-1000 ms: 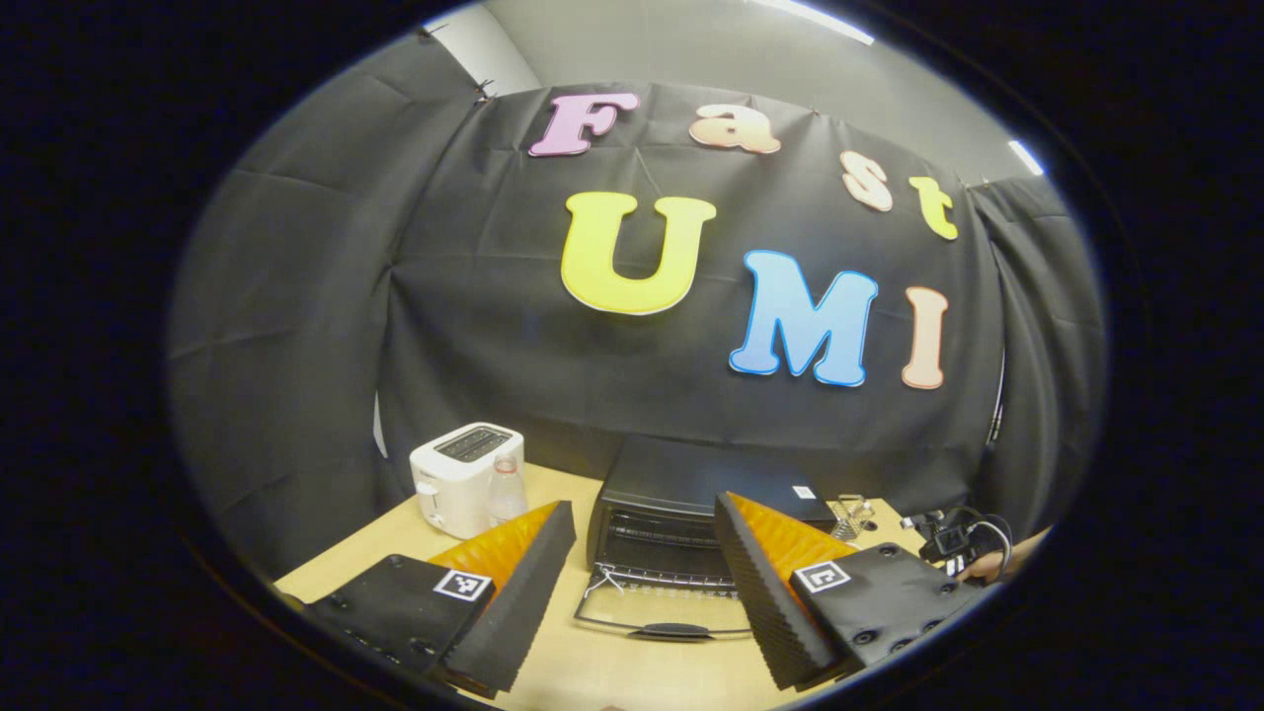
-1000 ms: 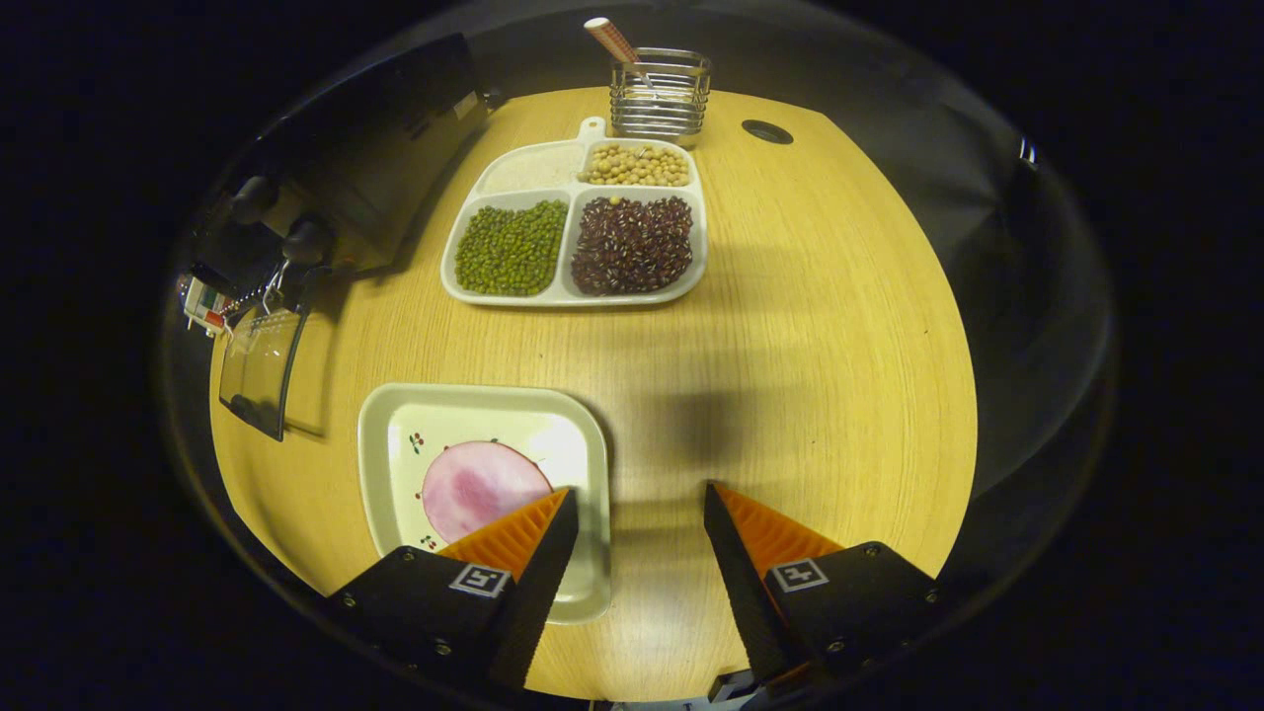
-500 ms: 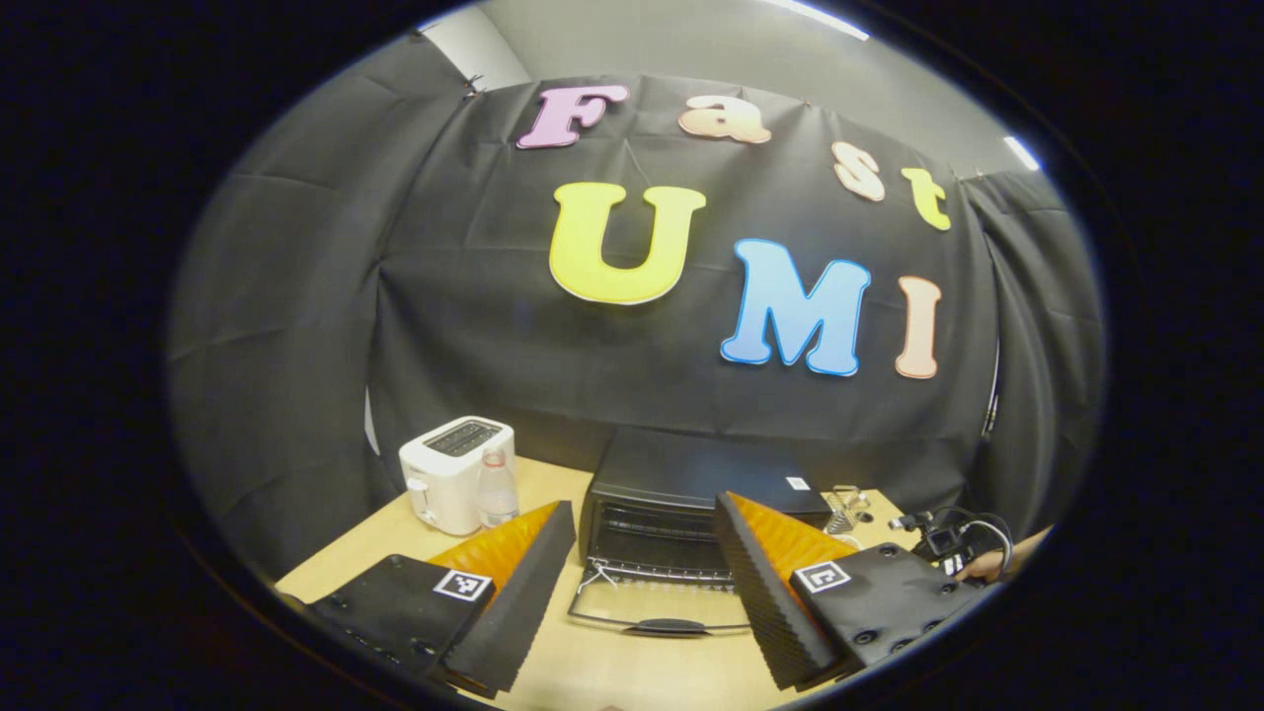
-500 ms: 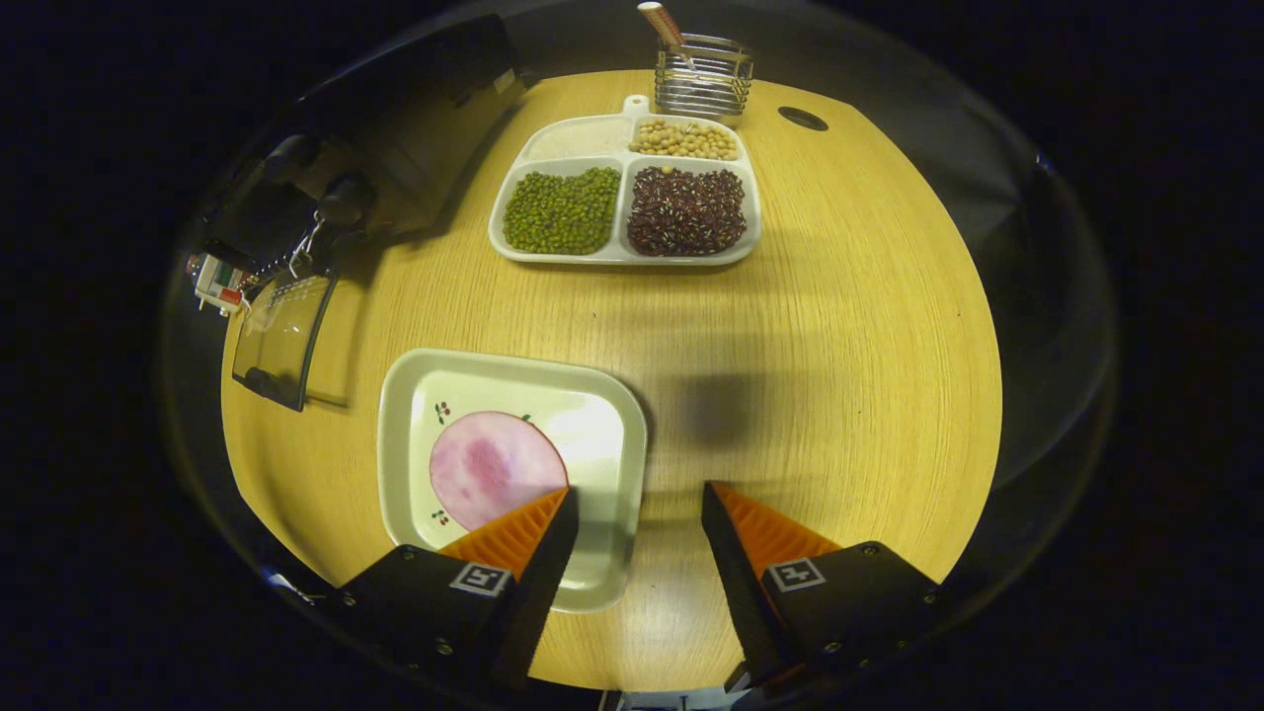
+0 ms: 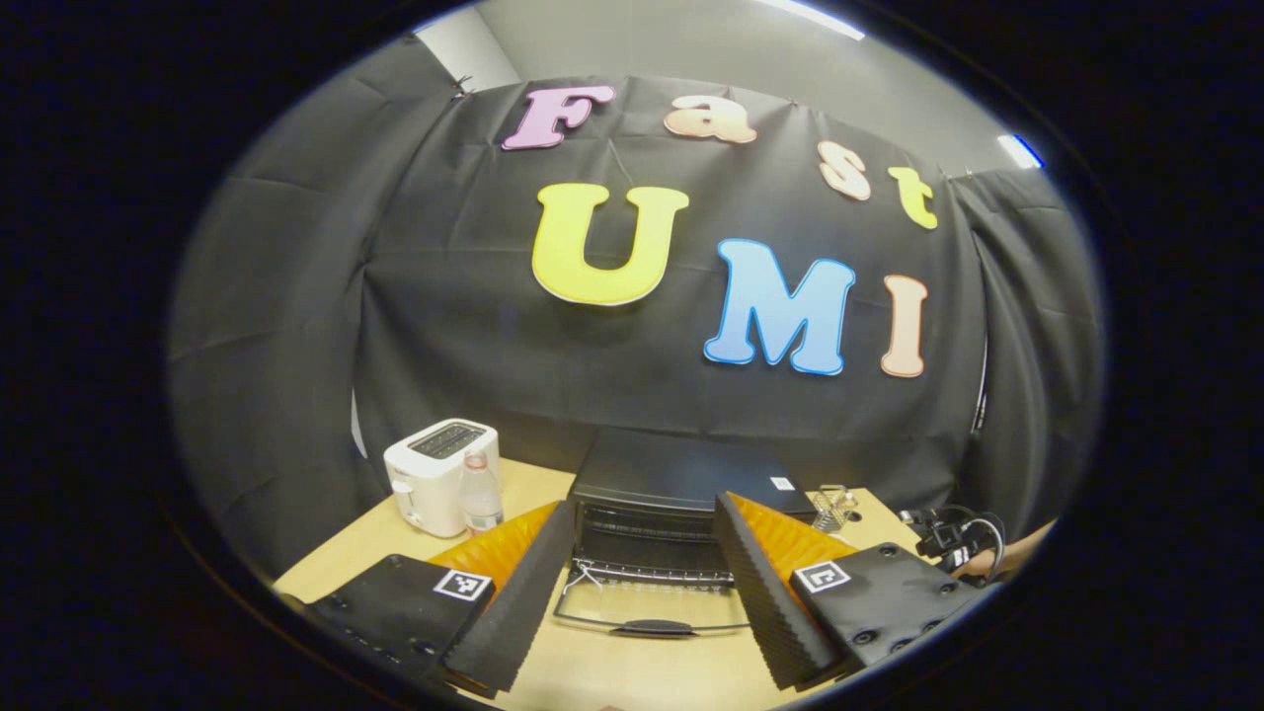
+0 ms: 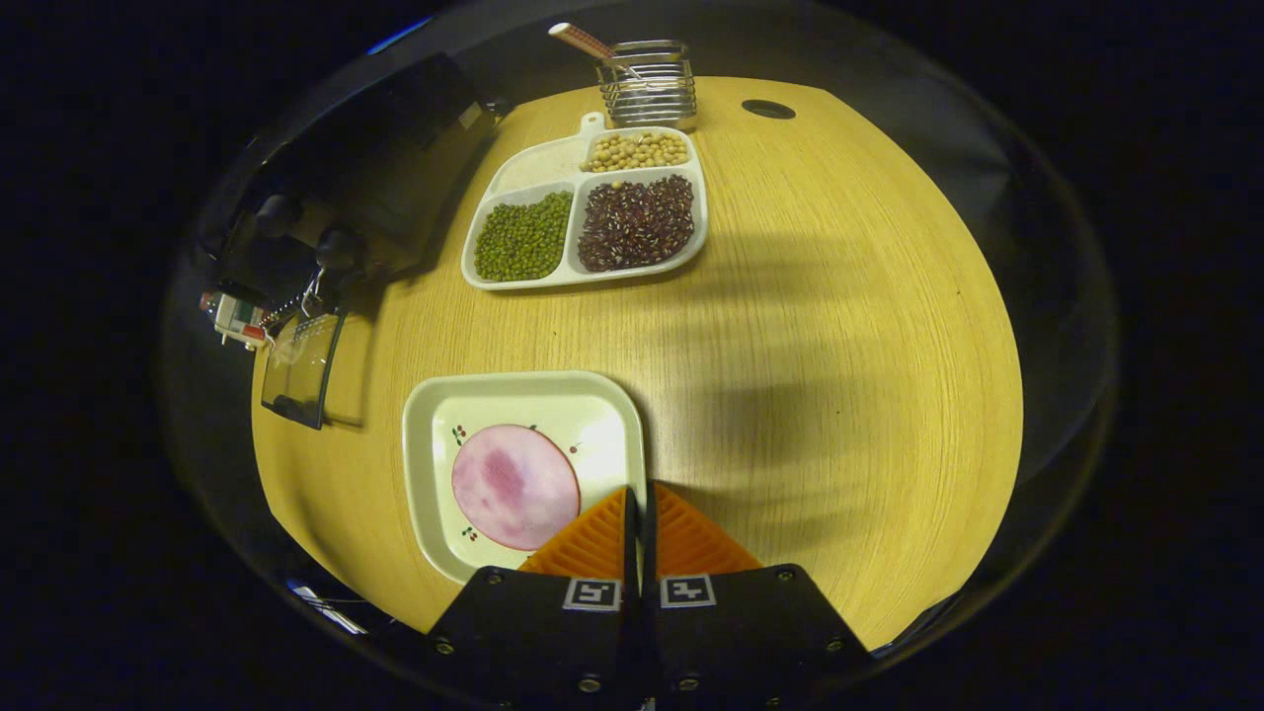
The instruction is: Open the electric oven with the left hand, put the food in, and close the electric oven.
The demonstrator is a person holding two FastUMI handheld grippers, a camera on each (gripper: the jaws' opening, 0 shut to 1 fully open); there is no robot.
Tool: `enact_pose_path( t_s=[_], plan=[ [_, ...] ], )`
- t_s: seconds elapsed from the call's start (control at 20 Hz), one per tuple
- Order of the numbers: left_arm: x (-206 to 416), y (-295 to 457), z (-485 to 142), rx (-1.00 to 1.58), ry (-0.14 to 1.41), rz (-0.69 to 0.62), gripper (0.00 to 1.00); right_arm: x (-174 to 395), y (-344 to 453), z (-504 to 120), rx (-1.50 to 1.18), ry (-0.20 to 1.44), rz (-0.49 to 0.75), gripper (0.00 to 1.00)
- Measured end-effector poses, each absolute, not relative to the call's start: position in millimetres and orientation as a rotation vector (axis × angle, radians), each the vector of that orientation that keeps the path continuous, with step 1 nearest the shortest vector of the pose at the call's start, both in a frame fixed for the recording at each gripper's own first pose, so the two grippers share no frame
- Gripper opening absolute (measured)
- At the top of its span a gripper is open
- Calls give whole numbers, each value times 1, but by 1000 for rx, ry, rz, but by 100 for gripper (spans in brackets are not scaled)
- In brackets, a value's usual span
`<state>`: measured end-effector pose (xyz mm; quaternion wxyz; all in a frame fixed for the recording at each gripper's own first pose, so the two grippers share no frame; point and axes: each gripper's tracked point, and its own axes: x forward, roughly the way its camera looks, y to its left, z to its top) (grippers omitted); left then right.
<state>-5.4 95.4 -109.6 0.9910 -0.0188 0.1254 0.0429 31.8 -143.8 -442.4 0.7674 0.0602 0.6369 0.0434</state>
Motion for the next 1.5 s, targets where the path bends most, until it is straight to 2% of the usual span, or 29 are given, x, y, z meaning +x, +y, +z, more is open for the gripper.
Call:
enact_pose_path(
  t_s=[0.5,0.55,0.6,0.8,0.85,0.9,0.95,1.0,1.1,1.15,1.2,1.3,1.35,1.4,1.5],
  plan=[
    [-3,87,-96,-29,236,99,96,14,-135,-445,748,1292,177,0],
    [-3,84,-97,-28,236,95,89,13,-135,-441,800,1270,183,0],
    [-3,81,-96,-26,237,91,100,13,-134,-441,836,1250,187,0],
    [-1,75,-93,-22,234,81,100,14,-134,-434,960,1184,207,0],
    [-1,75,-91,-23,230,80,100,13,-134,-430,985,1170,205,0],
    [0,74,-89,-23,225,79,96,10,-134,-427,994,1159,203,0],
    [-1,73,-84,-26,219,75,96,7,-134,-424,995,1150,201,0],
    [-1,73,-80,-27,212,72,100,3,-132,-419,995,1143,202,0],
    [0,73,-74,-29,197,66,100,0,-121,-411,995,1122,201,0],
    [1,73,-71,-30,189,61,96,0,-116,-405,991,1107,197,0],
    [2,74,-67,-31,179,57,100,-2,-109,-399,983,1092,188,0],
    [2,77,-59,-25,156,47,100,-7,-93,-386,971,1065,176,0],
    [2,78,-55,-24,146,37,96,-9,-82,-378,967,1049,175,0],
    [3,79,-52,-21,137,27,100,-12,-70,-372,961,1041,171,0],
    [3,87,-45,0,116,23,100,-13,-44,-360,970,1021,163,0]
  ],
)
